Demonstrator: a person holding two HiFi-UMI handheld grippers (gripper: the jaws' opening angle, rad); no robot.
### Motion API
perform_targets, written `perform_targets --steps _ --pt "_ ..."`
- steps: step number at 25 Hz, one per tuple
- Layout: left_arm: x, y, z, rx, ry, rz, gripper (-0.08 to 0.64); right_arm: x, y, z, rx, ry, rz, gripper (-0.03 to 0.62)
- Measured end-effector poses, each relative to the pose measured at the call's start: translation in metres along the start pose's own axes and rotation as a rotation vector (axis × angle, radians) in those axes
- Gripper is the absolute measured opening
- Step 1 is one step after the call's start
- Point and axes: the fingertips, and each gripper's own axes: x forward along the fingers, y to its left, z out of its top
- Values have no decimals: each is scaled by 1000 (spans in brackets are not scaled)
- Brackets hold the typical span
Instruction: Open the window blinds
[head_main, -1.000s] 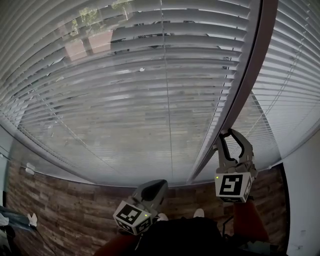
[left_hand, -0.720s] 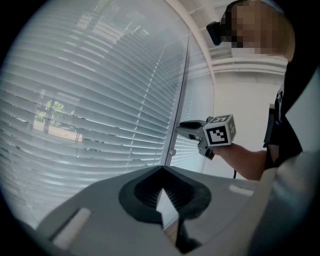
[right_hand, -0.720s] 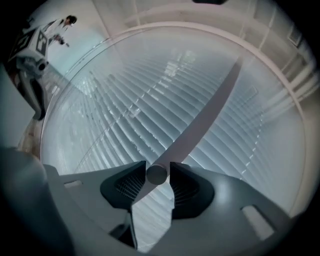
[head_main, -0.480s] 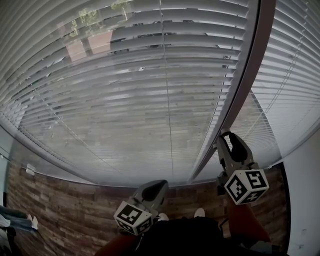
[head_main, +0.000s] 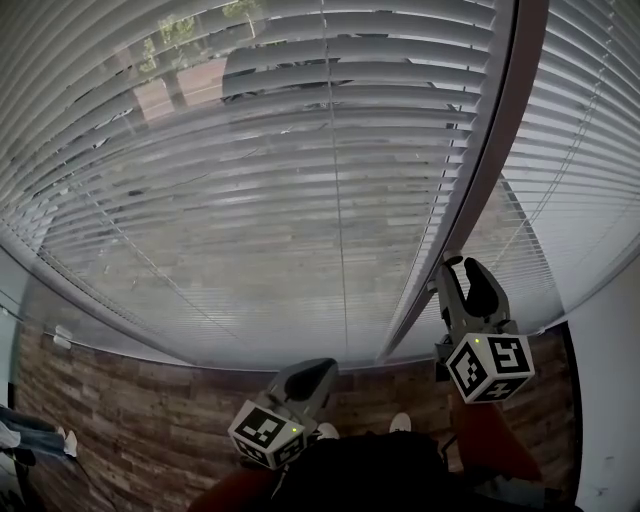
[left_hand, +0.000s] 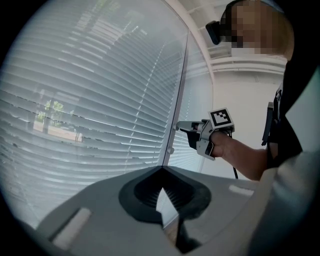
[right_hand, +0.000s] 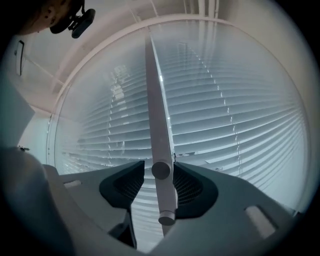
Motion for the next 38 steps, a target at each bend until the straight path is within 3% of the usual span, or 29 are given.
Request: perform_targets --steps 12,18,22,27,34,36,38 --pt "-2 0 -2 -7 12 15 2 12 -6 -10 -2 34 -14 155" --pt "-2 -2 -4 0 7 5 0 13 -6 -10 -97 46 -16 149" --pt "0 -3 -3 0 6 1 2 13 -4 -9 -242 72 -7 147" --pt "1 -4 1 3 2 -1 2 13 0 -7 -496 109 -31 146" --pt "3 -3 -2 -16 3 -4 0 14 2 -14 -1033 185 -137 146" --pt "5 -2 -2 -13 0 -2 2 15 1 -15 -1084 192 -147 147" --pt "5 -2 -2 -10 -1 -1 1 15 2 -14 -1018 176 -130 152"
